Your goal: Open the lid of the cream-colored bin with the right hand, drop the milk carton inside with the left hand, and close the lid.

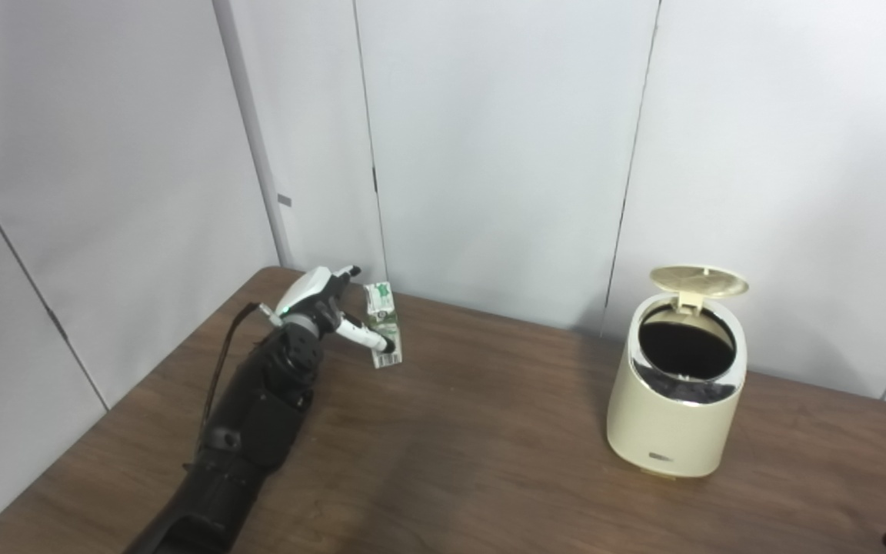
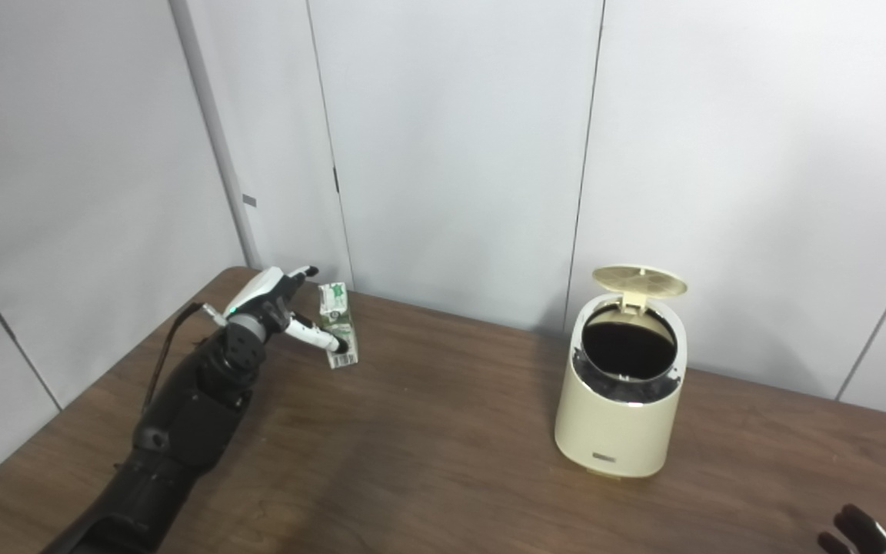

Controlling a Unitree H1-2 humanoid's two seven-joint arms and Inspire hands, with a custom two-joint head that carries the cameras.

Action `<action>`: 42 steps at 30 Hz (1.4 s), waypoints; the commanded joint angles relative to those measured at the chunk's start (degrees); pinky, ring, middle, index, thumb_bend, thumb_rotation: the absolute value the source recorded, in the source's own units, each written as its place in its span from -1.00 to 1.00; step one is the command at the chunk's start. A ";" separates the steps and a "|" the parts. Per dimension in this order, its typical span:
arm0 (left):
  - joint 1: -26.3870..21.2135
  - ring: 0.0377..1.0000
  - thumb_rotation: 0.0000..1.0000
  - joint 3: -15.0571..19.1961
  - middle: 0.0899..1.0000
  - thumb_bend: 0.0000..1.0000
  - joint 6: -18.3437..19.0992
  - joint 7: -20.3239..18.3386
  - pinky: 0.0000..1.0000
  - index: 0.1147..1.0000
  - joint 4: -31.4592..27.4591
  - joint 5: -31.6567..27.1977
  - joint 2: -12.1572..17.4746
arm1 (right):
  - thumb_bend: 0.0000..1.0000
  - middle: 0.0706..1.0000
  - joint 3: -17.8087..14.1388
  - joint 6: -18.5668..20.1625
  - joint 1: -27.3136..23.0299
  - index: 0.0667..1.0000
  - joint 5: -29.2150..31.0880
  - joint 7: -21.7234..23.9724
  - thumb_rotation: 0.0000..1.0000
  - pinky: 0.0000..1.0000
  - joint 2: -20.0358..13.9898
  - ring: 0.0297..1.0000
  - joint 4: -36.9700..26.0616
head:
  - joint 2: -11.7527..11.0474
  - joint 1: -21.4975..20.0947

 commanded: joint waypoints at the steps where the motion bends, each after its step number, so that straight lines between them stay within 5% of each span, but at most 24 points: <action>1: -3.01 0.80 -0.83 0.33 0.87 0.86 -0.28 0.39 0.46 0.94 -1.81 0.09 2.07 | 0.43 0.80 -0.18 -0.39 -1.04 0.74 0.41 -0.48 0.58 0.50 0.18 0.74 -2.20 | 0.24 -0.15; 14: -3.23 0.48 -1.00 -2.03 0.66 0.80 -1.28 0.77 0.22 0.74 -0.58 -5.07 4.48 | 0.24 0.84 -0.24 1.29 -1.59 0.78 0.61 -1.11 0.59 0.58 1.13 0.79 -3.49 | 0.13 -0.46; 24: -4.02 0.55 -1.00 -2.39 0.64 0.81 -3.13 -0.52 0.44 0.73 1.57 -11.72 6.06 | 0.20 0.83 -0.01 2.62 -1.70 0.79 0.54 -1.41 0.57 0.54 1.25 0.78 -4.81 | 0.15 -0.72; 42: -5.95 0.50 -1.00 -7.16 0.59 0.84 -5.05 0.10 0.34 0.71 2.96 -11.17 8.67 | 0.12 0.87 1.22 2.59 -1.20 0.85 -1.93 -1.75 0.65 0.59 0.73 0.81 -5.37 | 0.45 -1.10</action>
